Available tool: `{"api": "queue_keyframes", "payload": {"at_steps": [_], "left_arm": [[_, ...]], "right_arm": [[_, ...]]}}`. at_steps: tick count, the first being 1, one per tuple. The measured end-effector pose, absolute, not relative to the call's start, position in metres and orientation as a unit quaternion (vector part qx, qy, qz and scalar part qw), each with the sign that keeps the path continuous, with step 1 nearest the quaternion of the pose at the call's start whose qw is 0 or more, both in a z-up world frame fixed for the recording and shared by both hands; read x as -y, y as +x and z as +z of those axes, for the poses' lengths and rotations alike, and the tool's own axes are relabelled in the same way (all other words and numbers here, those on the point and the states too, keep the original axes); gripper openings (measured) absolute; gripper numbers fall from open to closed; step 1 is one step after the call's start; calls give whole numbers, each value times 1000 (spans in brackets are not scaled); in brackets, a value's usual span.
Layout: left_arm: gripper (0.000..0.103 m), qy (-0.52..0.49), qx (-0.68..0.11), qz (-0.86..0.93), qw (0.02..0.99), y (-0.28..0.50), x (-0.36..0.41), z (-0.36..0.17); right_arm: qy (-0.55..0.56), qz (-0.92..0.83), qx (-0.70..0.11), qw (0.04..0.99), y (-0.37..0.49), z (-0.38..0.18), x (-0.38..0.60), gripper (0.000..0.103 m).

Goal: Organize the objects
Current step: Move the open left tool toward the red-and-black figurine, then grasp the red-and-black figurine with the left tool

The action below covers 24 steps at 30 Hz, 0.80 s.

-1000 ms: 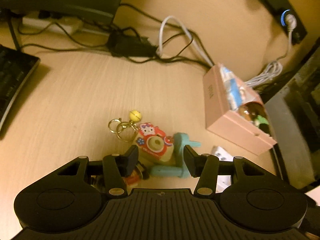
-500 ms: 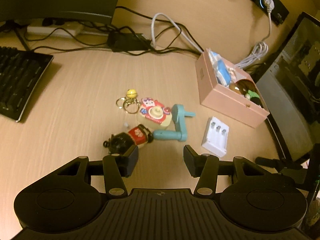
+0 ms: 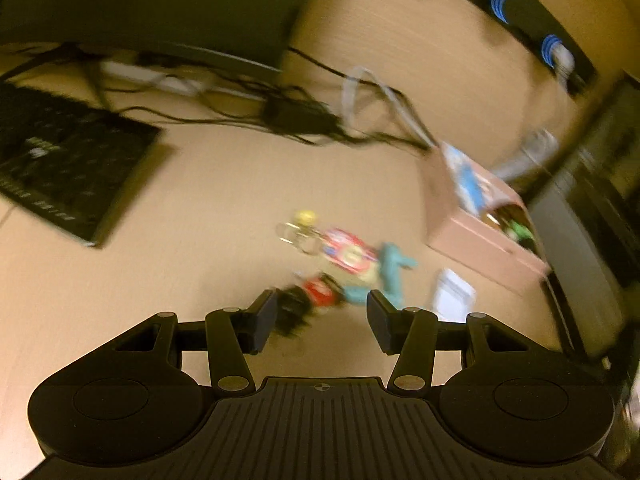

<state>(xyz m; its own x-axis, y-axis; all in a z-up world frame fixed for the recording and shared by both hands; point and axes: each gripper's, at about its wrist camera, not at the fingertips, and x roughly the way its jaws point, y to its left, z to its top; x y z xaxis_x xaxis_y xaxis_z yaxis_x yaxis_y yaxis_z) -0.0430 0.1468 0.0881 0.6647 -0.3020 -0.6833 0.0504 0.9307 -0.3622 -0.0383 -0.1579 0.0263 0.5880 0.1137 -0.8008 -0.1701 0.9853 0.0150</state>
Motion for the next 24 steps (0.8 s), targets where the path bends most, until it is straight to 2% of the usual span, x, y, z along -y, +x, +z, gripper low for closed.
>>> {"api": "queue_keyframes", "payload": {"at_steps": [10, 21, 22, 23, 24], "left_arm": [[54, 24, -428, -85, 899, -8, -106, 65], [54, 41, -460, -99, 881, 7, -102, 46], [52, 39, -462, -102, 880, 8, -100, 44], [40, 35, -460, -106, 881, 6, -99, 43], [37, 33, -455, -109, 883, 4, -97, 44]], "right_arm": [[-65, 105, -397, 909, -69, 56, 150, 103], [-66, 99, -403, 908, -78, 59, 159, 103], [-68, 101, -403, 907, -79, 58, 159, 103], [-70, 103, -403, 907, -79, 58, 158, 103], [-72, 106, -402, 907, -80, 58, 157, 103]]}}
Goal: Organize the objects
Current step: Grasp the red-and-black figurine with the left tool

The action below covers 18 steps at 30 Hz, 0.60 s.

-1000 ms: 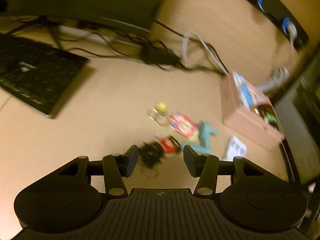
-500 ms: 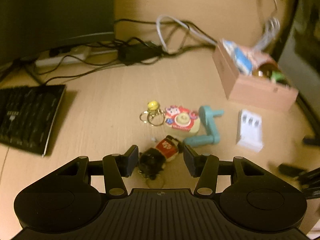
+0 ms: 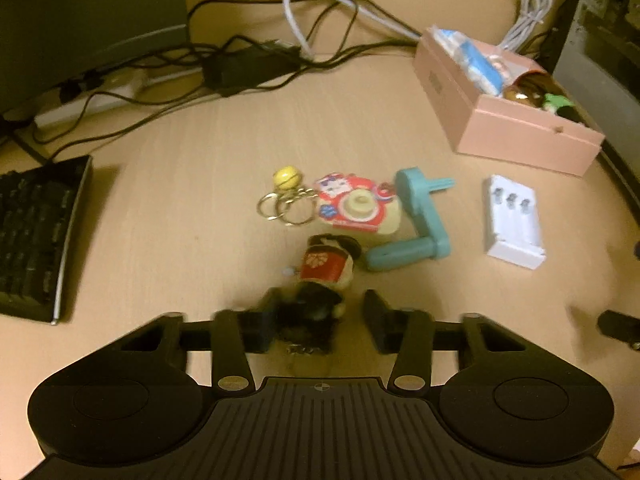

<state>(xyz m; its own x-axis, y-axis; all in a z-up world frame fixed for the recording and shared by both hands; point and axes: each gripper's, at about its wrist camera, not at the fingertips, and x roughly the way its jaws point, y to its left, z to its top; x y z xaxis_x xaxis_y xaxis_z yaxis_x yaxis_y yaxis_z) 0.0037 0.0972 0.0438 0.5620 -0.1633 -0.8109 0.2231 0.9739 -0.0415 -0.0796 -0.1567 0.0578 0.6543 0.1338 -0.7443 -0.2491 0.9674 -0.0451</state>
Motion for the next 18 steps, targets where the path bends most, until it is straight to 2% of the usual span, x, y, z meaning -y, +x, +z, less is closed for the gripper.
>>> {"api": "queue_keyframes", "payload": {"at_steps": [8, 12, 18], "left_arm": [[36, -37, -461, -97, 881, -27, -97, 46], [36, -54, -464, -82, 881, -49, -103, 47], [36, -82, -464, -75, 879, -65, -111, 47]], "right_arm": [[-79, 135, -383, 910, -65, 64, 133, 103], [-78, 163, -362, 915, -43, 72, 111, 98], [-93, 146, -385, 906, -5, 53, 100, 98]]}}
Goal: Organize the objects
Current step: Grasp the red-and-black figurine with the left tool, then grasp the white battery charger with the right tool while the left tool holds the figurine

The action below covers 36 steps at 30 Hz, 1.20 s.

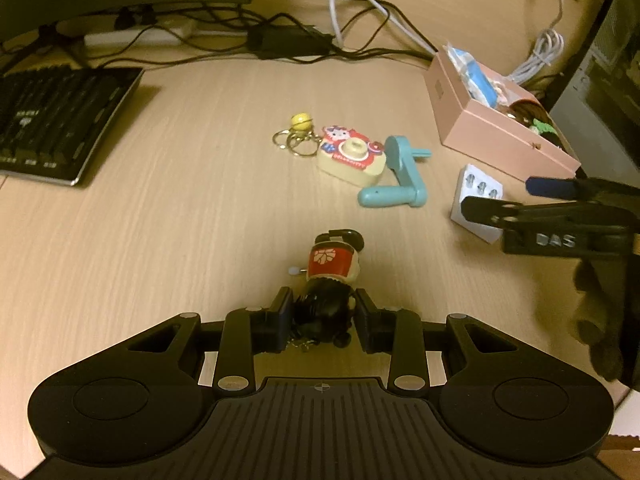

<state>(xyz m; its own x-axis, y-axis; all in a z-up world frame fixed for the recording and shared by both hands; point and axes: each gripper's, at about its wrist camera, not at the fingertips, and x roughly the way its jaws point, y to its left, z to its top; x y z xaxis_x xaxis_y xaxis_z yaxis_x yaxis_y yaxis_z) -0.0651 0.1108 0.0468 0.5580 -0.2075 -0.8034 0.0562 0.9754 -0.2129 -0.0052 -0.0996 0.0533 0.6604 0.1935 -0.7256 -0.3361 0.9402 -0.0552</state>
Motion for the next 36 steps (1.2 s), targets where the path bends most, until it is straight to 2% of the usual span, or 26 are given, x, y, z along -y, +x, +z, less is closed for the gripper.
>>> {"api": "queue_keyframes", "payload": {"at_steps": [4, 9, 16, 19, 25, 26, 28, 29, 36], "left_arm": [[36, -95, -465, -72, 877, -64, -114, 47], [36, -85, -467, -70, 877, -57, -104, 47], [36, -66, -470, -97, 875, -47, -83, 46], [36, -62, -469, -106, 874, -43, -75, 45], [36, -64, -467, -112, 875, -38, -70, 44], [36, -64, -467, -112, 875, -37, -69, 44], [36, -63, -466, -111, 875, -37, -68, 44], [36, -61, -466, -112, 876, -37, -68, 44], [36, -60, -466, -113, 875, -41, -68, 44]], "right_arm": [[-64, 134, -413, 898, 9, 45, 105, 98], [-38, 96, -407, 907, 18, 37, 101, 98], [-35, 98, -424, 900, 19, 31, 113, 68], [-42, 107, -426, 898, 8, 34, 124, 60], [-58, 109, -425, 897, -17, 37, 146, 60], [-61, 105, -424, 898, -20, 37, 149, 61], [-58, 101, -425, 898, -21, 37, 154, 74], [-54, 97, -426, 898, -20, 37, 156, 76], [-42, 110, -418, 901, -4, 32, 144, 77]]}}
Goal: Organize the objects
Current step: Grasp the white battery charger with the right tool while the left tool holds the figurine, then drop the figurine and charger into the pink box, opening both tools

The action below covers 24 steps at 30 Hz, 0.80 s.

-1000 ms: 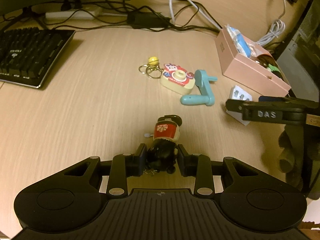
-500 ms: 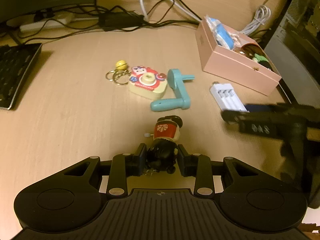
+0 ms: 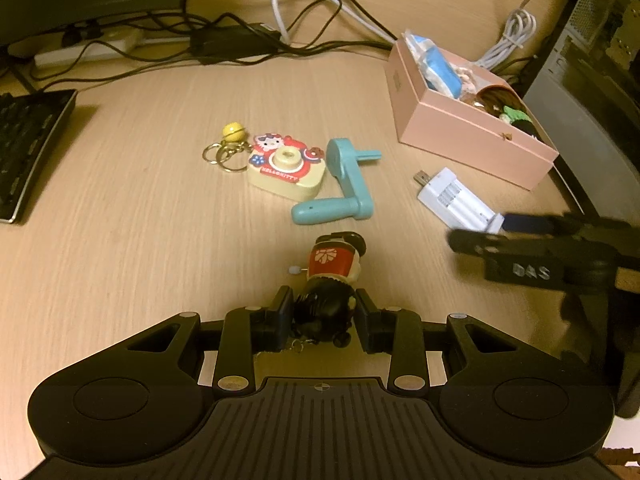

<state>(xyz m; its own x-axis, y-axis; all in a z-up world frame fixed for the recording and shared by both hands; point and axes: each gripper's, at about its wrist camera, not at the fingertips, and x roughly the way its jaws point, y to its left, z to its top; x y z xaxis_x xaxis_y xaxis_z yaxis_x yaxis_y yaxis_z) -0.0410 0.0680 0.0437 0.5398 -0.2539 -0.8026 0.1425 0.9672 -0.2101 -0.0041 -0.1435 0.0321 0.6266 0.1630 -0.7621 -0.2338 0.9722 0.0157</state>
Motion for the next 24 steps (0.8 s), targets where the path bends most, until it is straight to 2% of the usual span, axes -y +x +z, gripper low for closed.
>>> {"api": "queue_keyframes", "payload": {"at_steps": [3, 6, 13, 24], "left_arm": [[36, -62, -466, -113, 875, -42, -69, 44], [36, -62, -465, -112, 876, -42, -69, 43], [36, -63, -463, -113, 877, -41, -68, 43], [36, -56, -465, -136, 873, -35, -56, 43]], "right_arm": [[-46, 123, -415, 900, 6, 32, 131, 74], [-57, 134, -416, 898, 9, 35, 121, 48], [-55, 146, -427, 891, -15, 47, 119, 47], [-1, 110, -414, 904, -50, 88, 166, 47]]}}
